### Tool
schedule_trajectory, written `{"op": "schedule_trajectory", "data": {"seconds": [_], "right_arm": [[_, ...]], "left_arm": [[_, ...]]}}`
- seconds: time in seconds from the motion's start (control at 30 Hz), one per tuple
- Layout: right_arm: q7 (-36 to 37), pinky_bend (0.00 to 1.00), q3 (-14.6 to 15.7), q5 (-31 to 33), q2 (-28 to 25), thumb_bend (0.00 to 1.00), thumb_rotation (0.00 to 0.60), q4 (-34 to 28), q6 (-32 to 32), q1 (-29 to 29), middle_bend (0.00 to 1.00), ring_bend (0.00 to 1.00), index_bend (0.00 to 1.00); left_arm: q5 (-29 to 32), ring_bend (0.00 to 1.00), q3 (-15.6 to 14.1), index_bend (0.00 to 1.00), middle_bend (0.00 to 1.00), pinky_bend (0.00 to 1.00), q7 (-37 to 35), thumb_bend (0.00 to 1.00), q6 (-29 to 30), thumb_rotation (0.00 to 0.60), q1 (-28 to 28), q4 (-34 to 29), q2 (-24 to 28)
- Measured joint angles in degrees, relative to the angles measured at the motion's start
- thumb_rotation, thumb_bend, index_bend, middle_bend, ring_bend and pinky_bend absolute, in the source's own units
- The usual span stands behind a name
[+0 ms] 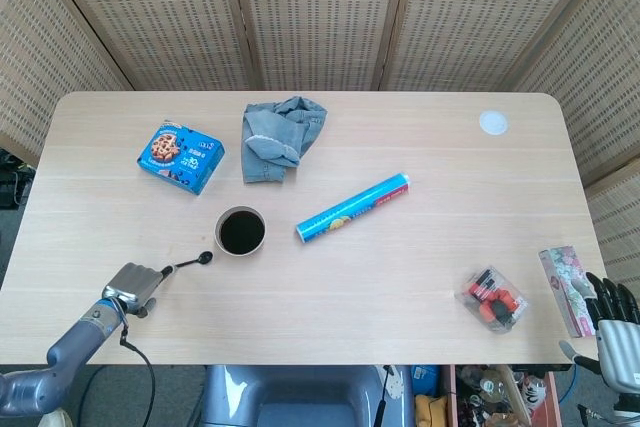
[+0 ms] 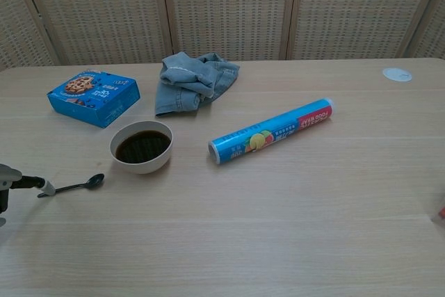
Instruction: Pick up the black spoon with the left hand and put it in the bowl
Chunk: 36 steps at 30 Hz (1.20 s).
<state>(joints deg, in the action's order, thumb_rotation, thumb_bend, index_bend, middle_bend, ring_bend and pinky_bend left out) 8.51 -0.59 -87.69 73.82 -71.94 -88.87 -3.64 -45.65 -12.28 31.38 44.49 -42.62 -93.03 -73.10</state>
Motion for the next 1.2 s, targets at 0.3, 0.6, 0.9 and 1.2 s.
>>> {"op": "schedule_trajectory", "data": {"seconds": [0.3, 0.6, 0.9, 1.2], "right_arm": [[0.21, 0.0, 0.02, 0.05, -0.03, 0.21, 0.6, 0.04, -0.39, -0.32, 0.14, 0.0, 0.17], [0.71, 0.0, 0.08, -0.02, 0.14, 0.21, 0.6, 0.49, -0.45, -0.42, 0.14, 0.0, 0.17], [1.02, 0.0, 0.04, 0.07, 0.23, 0.21, 0.6, 0.89, -0.3, -0.42, 0.14, 0.0, 0.17], [1.18, 0.0, -0.01, 0.31, 0.33, 0.21, 0.6, 1.14, 0.01, -0.42, 0.14, 0.0, 0.17]], "left_arm": [[1.67, 0.75, 2.13, 0.09, 0.81, 0.68, -0.79, 0.54, 2.12, 0.6, -0.06, 2.25, -0.05], [-1.39, 0.75, 2.05, 0.09, 0.81, 0.68, -3.51, 0.54, -0.13, 0.6, 0.6, 0.18, 1.97], [-2.31, 0.75, 0.72, 0.09, 0.8, 0.68, -2.92, 0.54, -1.89, 0.6, 0.75, -0.11, 0.36], [-0.61, 0.75, 0.85, 0.09, 0.8, 0.68, -1.93, 0.54, -1.08, 0.6, 0.45, 0.77, -0.42]]}}
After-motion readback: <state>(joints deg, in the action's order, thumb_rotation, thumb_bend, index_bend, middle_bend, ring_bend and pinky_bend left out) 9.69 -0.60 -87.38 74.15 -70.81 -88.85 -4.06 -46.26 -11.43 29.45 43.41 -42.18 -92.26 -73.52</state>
